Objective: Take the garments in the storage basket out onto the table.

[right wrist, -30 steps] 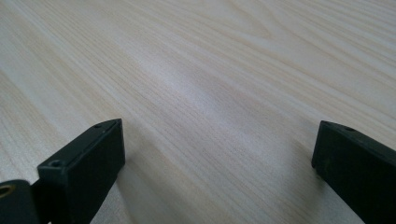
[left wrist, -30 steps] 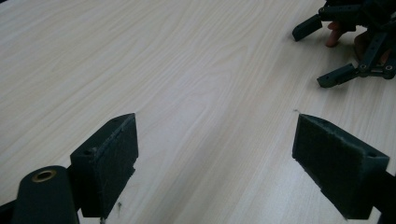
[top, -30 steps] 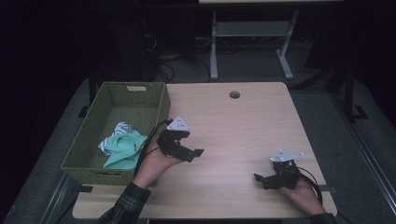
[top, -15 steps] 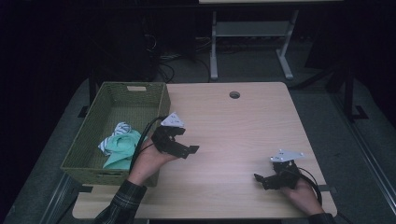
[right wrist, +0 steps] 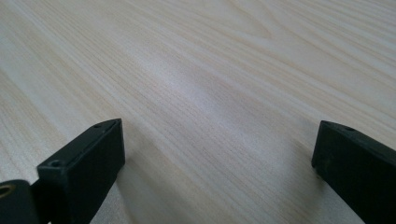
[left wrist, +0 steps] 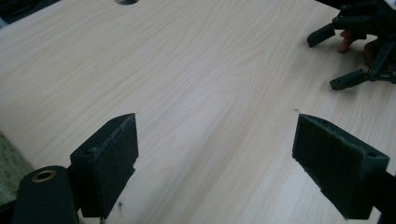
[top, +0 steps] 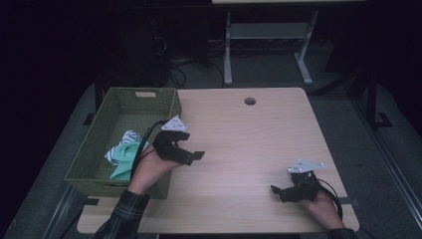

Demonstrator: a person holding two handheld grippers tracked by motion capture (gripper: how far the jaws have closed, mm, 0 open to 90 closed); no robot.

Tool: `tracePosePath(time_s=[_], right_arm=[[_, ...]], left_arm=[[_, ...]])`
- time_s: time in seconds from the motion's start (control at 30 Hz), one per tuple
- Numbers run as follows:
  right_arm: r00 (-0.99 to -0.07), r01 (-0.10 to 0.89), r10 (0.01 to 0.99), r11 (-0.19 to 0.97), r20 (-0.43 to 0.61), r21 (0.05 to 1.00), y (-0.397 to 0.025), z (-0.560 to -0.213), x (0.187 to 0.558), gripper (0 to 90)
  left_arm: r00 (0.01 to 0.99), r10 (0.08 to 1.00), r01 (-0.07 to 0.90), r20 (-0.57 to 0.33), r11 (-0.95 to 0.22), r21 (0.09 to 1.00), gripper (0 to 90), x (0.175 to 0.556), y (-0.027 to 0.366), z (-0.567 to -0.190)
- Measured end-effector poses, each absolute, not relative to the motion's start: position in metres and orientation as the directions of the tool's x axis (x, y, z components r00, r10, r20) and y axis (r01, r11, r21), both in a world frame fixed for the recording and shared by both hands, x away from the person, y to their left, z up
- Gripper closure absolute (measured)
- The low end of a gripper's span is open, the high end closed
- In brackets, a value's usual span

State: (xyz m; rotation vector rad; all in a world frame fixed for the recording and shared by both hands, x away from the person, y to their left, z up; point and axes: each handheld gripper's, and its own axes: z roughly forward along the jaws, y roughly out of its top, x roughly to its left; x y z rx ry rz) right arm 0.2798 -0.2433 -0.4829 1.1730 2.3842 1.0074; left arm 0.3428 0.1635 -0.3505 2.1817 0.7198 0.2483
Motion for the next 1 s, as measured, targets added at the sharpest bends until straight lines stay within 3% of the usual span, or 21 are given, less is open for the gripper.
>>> tracePosePath(time_s=[1.0], right_arm=[[-0.622, 0.574, 0.782, 0.422, 0.039, 0.702, -0.243, -0.483, 0.28, 2.0]], left_arm=[[0.76, 0.648, 0.462, -0.052, -0.482, 0.745, 14.0, 0.349, 0.216, -0.339]])
